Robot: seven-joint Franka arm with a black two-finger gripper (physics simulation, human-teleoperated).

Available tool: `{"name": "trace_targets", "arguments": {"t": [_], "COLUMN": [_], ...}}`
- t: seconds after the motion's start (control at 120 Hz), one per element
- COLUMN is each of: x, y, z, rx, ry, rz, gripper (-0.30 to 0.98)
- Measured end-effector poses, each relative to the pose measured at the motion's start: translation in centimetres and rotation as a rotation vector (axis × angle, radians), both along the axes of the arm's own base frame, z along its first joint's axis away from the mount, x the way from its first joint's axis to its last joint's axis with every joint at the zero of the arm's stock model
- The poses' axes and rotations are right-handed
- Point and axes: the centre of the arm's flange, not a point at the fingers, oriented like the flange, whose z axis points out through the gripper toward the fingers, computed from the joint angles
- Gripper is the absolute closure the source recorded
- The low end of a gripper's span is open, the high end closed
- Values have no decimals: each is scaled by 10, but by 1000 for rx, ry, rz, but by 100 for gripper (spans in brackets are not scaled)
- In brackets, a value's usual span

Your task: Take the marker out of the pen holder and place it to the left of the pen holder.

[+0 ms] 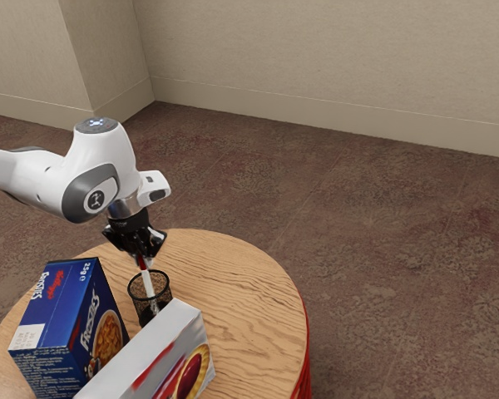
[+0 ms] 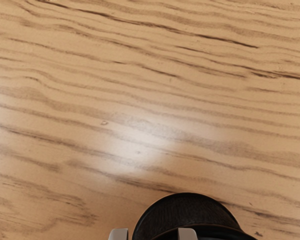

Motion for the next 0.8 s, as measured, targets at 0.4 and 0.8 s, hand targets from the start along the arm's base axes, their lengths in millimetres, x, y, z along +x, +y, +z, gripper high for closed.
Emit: {"name": "trace_targets", "arguments": {"t": [0.4,0.8], "x": [6,31], "y": [-3,94], "z": [101,104], "rx": [73,203], "ry": [-188,-113], "rz": [-45,68], "gripper": [76,77]}}
